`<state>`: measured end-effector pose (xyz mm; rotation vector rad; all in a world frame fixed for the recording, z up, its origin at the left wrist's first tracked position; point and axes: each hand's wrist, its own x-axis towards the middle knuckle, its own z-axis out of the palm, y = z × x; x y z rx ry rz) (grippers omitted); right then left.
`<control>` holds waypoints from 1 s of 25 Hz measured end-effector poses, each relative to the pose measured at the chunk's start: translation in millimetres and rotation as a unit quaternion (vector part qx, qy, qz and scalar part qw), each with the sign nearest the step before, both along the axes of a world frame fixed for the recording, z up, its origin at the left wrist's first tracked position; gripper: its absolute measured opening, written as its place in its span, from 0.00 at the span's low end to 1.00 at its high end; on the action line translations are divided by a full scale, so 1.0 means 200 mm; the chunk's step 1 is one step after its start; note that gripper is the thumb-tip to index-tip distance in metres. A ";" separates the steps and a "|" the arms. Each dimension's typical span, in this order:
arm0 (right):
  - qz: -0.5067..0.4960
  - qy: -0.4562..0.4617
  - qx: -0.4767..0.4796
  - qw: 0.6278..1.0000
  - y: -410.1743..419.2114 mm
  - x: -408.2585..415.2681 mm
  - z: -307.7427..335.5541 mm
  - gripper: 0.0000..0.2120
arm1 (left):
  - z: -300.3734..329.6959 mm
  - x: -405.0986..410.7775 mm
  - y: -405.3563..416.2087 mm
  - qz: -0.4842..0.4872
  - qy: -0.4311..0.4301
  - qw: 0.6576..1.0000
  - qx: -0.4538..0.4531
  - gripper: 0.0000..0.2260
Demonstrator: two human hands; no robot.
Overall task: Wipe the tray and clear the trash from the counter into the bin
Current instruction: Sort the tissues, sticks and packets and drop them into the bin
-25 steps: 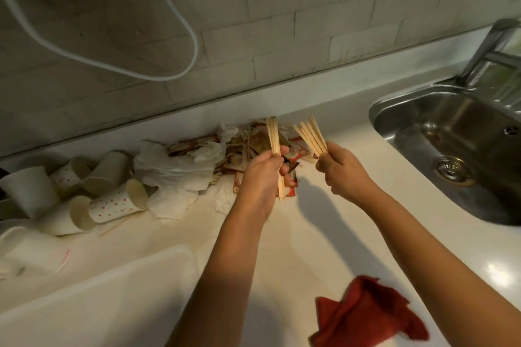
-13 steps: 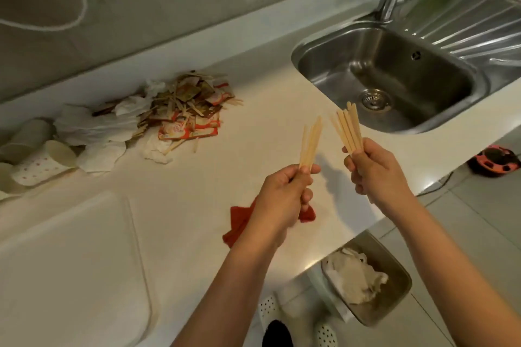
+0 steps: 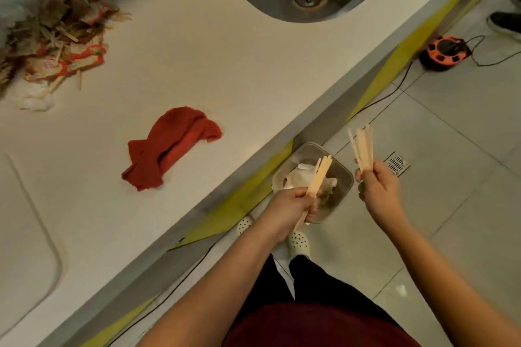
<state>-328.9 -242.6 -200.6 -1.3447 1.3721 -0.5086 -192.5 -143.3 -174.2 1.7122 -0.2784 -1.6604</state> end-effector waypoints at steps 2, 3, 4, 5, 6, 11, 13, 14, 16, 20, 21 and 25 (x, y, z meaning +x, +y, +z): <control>0.044 0.103 0.085 0.990 0.02 -0.06 -0.16 0.12 | -0.17 -0.03 0.01 -0.013 0.005 0.997 0.079 0.12; 0.075 0.145 0.147 0.976 0.02 -0.08 -0.22 0.11 | -0.24 -0.05 0.02 -0.017 0.007 0.994 0.112 0.11; 0.095 0.171 0.207 0.959 0.03 -0.08 -0.27 0.08 | -0.28 -0.06 0.02 -0.017 0.000 0.989 0.146 0.10; 0.104 0.189 0.248 0.944 0.03 -0.07 -0.31 0.07 | -0.33 -0.06 0.01 -0.014 -0.012 0.984 0.175 0.10; 0.110 0.207 0.268 0.935 0.02 -0.05 -0.35 0.07 | -0.36 -0.06 0.00 -0.009 -0.023 0.979 0.200 0.10; 0.125 0.203 0.227 0.944 -0.08 0.08 -0.40 0.19 | -0.46 -0.04 -0.14 0.004 -0.047 0.978 0.203 0.22; 0.158 0.237 0.161 0.945 -0.10 0.07 -0.41 0.24 | -0.43 -0.02 -0.17 -0.030 -0.129 0.980 0.147 0.24; 0.166 0.250 0.145 0.943 -0.10 0.06 -0.41 0.24 | -0.41 -0.02 -0.17 -0.036 -0.158 0.980 0.116 0.21; 0.153 0.248 0.171 0.941 -0.08 0.04 -0.42 0.22 | -0.40 0.00 -0.14 -0.049 -0.168 0.981 0.079 0.16; 0.151 0.216 0.172 0.949 -0.02 0.03 -0.42 0.18 | -0.33 -0.01 -0.12 -0.088 -0.146 0.984 0.056 0.14; 0.147 0.202 0.163 0.954 -0.01 0.03 -0.41 0.17 | -0.30 -0.02 -0.13 -0.090 -0.147 0.984 0.048 0.14; 0.106 0.127 0.064 0.984 0.00 0.07 -0.25 0.13 | -0.13 -0.03 -0.15 -0.075 -0.128 0.989 -0.007 0.14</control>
